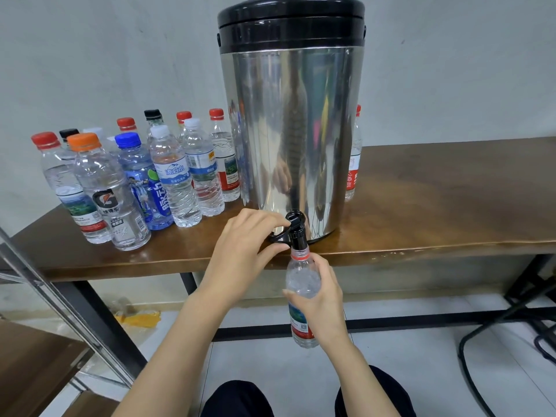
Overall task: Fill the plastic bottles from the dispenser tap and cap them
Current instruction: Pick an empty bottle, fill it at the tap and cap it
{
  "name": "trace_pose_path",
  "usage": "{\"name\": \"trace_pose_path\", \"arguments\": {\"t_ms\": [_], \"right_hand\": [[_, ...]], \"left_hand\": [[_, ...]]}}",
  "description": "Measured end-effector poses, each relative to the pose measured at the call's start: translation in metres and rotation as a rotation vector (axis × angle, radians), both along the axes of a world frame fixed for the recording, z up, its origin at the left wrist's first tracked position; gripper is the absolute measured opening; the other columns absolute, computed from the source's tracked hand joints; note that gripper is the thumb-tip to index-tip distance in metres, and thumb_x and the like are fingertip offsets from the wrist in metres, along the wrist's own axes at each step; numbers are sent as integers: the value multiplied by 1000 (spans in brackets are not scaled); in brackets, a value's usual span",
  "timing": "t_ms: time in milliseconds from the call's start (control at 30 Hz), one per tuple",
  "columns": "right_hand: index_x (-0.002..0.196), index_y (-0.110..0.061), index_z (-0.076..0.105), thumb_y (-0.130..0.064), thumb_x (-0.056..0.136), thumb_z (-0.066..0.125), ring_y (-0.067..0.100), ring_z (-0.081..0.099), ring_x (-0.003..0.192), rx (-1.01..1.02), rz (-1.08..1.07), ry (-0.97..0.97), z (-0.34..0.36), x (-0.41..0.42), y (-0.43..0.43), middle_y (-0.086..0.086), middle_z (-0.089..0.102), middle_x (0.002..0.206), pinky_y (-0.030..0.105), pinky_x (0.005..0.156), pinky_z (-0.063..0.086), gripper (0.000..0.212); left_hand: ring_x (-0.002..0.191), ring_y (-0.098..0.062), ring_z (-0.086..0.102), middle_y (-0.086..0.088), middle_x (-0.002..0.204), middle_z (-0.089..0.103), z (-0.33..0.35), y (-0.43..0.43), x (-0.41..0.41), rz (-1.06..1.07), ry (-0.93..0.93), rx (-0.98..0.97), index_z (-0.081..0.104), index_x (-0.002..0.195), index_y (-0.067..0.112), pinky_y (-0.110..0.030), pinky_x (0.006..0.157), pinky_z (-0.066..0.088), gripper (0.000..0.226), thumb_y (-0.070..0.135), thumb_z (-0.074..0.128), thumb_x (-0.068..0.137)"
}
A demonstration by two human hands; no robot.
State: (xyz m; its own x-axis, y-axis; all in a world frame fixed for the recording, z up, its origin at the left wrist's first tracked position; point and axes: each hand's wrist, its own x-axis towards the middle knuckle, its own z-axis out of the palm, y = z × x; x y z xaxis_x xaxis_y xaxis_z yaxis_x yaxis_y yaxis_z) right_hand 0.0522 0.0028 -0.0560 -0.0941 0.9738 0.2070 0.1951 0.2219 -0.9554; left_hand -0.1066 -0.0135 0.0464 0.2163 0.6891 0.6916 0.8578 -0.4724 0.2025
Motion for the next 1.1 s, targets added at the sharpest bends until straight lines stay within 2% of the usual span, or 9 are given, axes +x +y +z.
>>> {"name": "trace_pose_path", "arguments": {"t_ms": [200, 333, 433, 533, 667, 800, 933, 1100], "right_hand": [[119, -53, 40, -14, 72, 85, -1, 48, 113, 0, -8, -6, 1, 0, 0, -21, 48, 125, 27, 95, 42, 76], [123, -50, 40, -15, 72, 86, 3, 48, 115, -2, -9, -15, 0, 0, 1, -19, 49, 126, 30, 98, 44, 77], [128, -44, 41, -15, 72, 85, 6, 47, 118, -16, -5, -14, 0, 0, 1, -17, 49, 128, 31, 98, 45, 77], [130, -41, 42, -15, 72, 85, 6, 47, 118, -13, 0, -11, 0, 1, 1, -15, 49, 128, 29, 97, 44, 77], [123, -47, 40, -14, 72, 85, -1, 48, 114, -2, -3, -12, 1, 1, 2, -19, 48, 124, 20, 91, 41, 76], [125, -47, 39, -14, 72, 85, 4, 49, 114, -10, -1, -15, 0, 0, 3, -16, 48, 126, 25, 94, 44, 77], [125, -46, 39, -14, 73, 85, -4, 48, 111, -3, 3, -15, 0, 0, 2, -17, 48, 125, 20, 89, 41, 77], [126, -45, 38, -15, 73, 85, 0, 48, 109, -11, 6, -14, 0, 0, 3, -17, 47, 125, 15, 86, 39, 77]], "left_hand": [[99, -16, 57, 5, 104, 68, 7, 2, -2, -24, 55, -1, 66, 113, 18, -32, 88, 40, 38, 20, 81, 79], [91, -18, 59, 4, 98, 68, 11, 2, -2, -36, 73, 4, 66, 112, 16, -33, 87, 41, 38, 18, 83, 77], [93, -22, 63, 2, 99, 70, 13, 2, -4, -32, 113, 4, 67, 112, 14, -33, 91, 41, 36, 20, 81, 79], [94, -23, 65, 2, 101, 70, 13, 3, -6, -27, 145, 11, 67, 113, 14, -33, 92, 41, 37, 21, 81, 79], [94, -22, 64, 4, 101, 70, 13, 6, -8, -46, 165, 29, 66, 114, 15, -31, 92, 40, 38, 22, 81, 79], [92, -19, 61, 5, 97, 68, 15, 5, -9, -51, 194, 45, 66, 113, 15, -34, 90, 44, 39, 22, 82, 78], [87, -17, 57, 4, 91, 67, 16, 4, -8, -58, 209, 77, 67, 109, 13, -29, 89, 38, 38, 19, 84, 76], [86, -22, 61, 2, 88, 68, 17, 4, -8, -68, 211, 80, 68, 105, 11, -30, 87, 40, 32, 17, 83, 77]]}}
